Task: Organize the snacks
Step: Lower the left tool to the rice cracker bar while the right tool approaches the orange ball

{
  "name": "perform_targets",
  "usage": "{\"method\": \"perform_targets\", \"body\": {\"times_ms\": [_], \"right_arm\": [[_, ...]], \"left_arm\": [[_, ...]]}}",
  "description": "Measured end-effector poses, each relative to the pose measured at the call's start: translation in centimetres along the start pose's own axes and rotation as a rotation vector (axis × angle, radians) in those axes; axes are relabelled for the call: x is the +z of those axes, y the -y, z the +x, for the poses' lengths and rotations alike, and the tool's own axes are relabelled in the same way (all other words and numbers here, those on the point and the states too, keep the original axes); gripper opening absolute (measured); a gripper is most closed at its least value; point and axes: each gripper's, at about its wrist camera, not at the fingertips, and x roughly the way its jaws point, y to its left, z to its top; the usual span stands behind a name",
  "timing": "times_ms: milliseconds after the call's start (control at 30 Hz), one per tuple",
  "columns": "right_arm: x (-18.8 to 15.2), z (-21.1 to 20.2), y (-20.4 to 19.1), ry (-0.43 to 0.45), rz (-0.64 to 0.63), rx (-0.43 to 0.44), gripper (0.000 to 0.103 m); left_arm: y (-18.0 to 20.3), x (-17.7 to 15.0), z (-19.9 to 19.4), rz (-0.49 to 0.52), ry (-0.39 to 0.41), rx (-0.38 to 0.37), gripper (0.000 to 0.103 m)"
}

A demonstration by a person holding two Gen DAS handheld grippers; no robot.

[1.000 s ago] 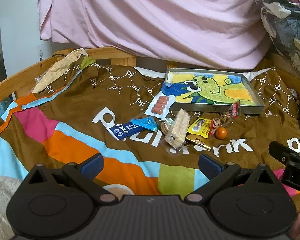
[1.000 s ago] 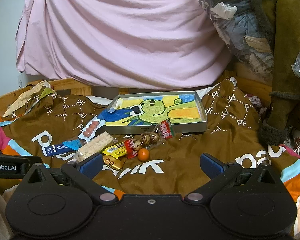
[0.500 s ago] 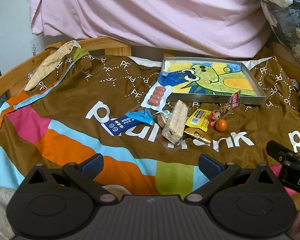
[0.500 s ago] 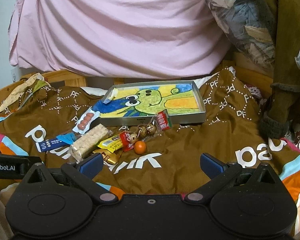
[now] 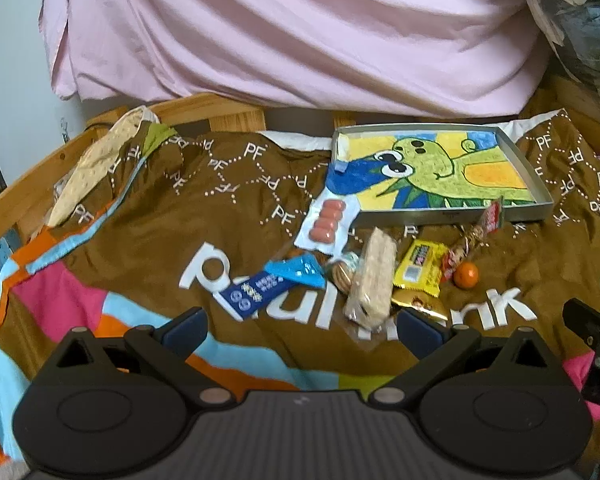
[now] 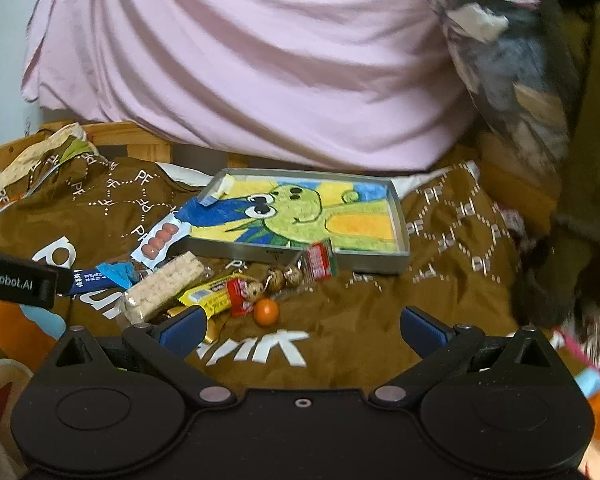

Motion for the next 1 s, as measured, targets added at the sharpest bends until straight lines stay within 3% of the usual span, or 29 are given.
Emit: {"method": "perform_targets", "body": {"times_ms": [300, 567, 733, 1000], "right_arm": [[1.8, 3.2, -0.3, -0.013, -0.068, 0.06, 0.102], [4.5, 5.2, -1.0, -0.039, -0.159, 0.097, 0.102], [6.0, 6.6, -1.6, -0.082, -0.148, 0.121, 0.102], [5.1, 9.2, -1.6, -0.061, -0.158, 0.105, 0.102]], "left_arm": [[-0.2, 2.1, 2.3, 0.0, -0.037, -0.005, 0.103], [-1.0, 4.3, 3.2, -0.014, -0.024, -0.014, 0.103], [-1.5, 6.0, 4.2, -0.024, 0.004, -0.009, 0.103], [-2.5, 6.3, 6.6, -0.028, 0.031, -0.02, 0.103]]}}
